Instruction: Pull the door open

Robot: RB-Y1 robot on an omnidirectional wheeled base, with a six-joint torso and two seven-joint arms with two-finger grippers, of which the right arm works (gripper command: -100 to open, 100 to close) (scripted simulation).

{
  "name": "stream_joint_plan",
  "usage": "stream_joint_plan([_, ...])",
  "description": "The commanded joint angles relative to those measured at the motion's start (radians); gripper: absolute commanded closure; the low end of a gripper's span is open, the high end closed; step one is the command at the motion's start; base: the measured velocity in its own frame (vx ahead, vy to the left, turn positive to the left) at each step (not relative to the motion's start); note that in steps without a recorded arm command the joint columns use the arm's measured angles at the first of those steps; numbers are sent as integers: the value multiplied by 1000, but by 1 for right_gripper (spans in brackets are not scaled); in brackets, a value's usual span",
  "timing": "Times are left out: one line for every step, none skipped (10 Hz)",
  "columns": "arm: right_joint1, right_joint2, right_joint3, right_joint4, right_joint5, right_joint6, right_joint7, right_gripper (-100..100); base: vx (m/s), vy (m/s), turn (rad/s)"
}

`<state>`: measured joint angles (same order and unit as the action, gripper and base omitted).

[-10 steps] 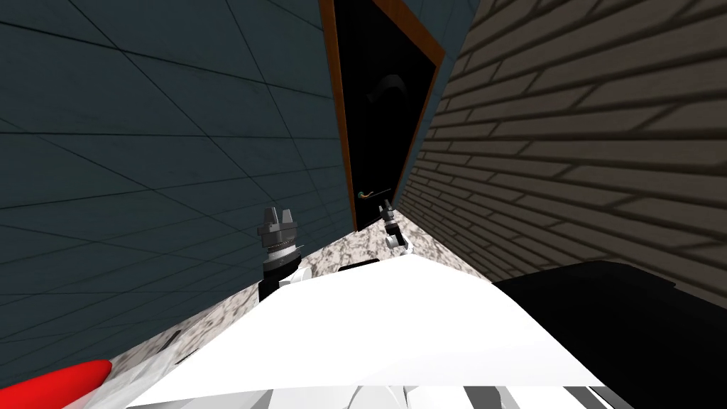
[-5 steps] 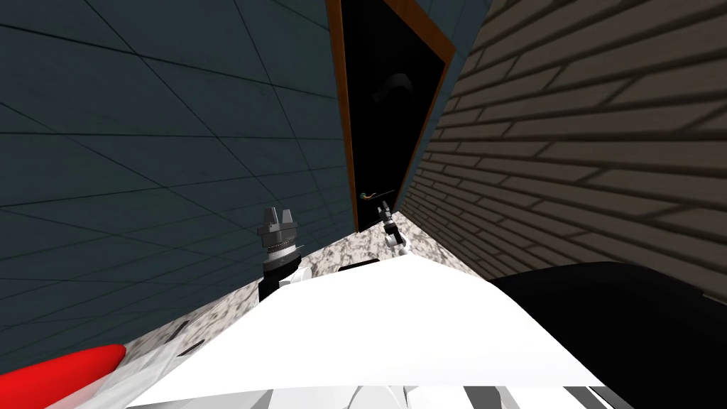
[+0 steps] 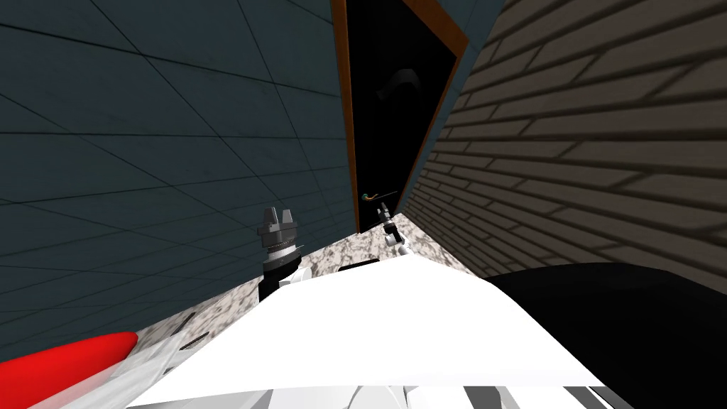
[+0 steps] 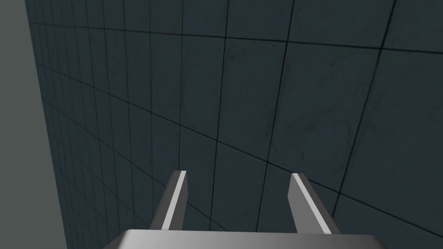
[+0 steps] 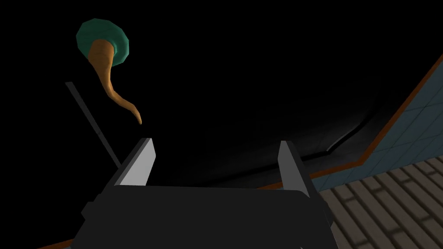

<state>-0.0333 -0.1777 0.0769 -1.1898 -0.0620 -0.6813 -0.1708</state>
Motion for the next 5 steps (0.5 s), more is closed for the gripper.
stream_joint_plan([-29, -10, 2, 50, 2, -10, -1, -100, 40, -36, 91])
stream_joint_plan([-29, -10, 2, 79, 2, -10, -1, -100, 38, -27, 53])
stream_joint_plan([-55, -18, 3, 109, 5, -18, -1, -100, 52, -23, 92])
stream_joint_plan([-55, -18, 3, 136, 5, -18, -1, -100, 46, -23, 57])
stream_joint_plan([-81, -25, 4, 164, 7, -25, -1, -100, 48, -28, 91])
